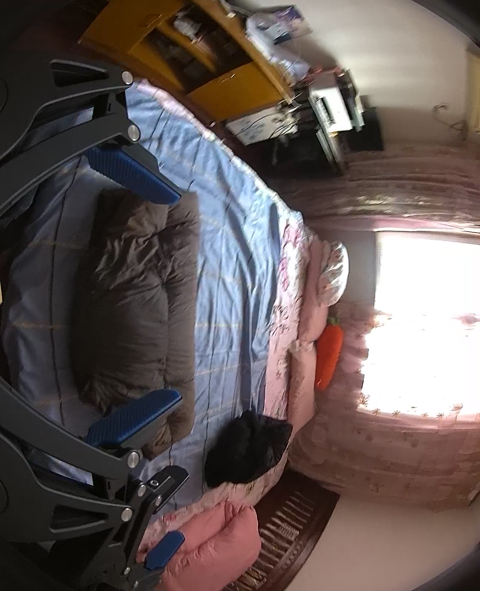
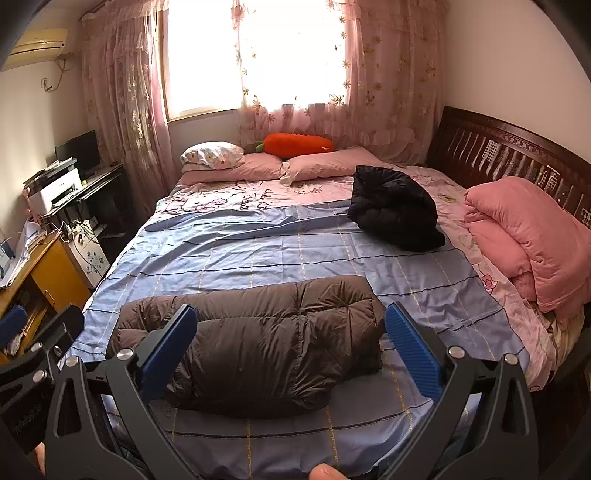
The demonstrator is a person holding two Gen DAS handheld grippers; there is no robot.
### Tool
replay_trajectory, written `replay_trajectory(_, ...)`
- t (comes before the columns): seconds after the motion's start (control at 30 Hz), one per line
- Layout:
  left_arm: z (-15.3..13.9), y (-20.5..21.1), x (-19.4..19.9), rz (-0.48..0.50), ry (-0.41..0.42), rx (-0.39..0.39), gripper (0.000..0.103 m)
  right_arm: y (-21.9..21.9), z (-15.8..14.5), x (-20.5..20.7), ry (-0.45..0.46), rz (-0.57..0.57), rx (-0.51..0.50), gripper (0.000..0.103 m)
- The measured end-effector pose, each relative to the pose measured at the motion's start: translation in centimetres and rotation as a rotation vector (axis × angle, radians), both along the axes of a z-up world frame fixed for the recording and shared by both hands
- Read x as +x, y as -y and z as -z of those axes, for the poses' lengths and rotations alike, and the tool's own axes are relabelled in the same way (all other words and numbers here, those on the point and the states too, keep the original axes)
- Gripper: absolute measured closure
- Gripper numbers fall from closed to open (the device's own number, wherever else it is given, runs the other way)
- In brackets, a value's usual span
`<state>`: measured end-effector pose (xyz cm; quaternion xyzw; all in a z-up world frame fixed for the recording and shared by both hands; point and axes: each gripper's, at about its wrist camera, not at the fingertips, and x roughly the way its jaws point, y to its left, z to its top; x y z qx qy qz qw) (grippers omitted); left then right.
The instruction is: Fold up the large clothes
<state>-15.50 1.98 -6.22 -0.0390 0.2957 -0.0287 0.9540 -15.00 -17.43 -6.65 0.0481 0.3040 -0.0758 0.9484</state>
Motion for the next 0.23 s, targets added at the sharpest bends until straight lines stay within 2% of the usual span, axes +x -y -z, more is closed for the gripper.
replay_trajectory(0.13, 0.01, 0.07, -0.13, -0.025, 0.009, 0.024, 0.002, -0.16, 0.13, -0.08, 0.001, 0.000, -0.005, 0.001)
replay_trajectory(0.23, 0.07, -0.09, -0.11, -0.021, 0.000, 0.011, 0.002, -0.37, 0.17, -0.08, 0.001, -0.001, -0.001, 0.001)
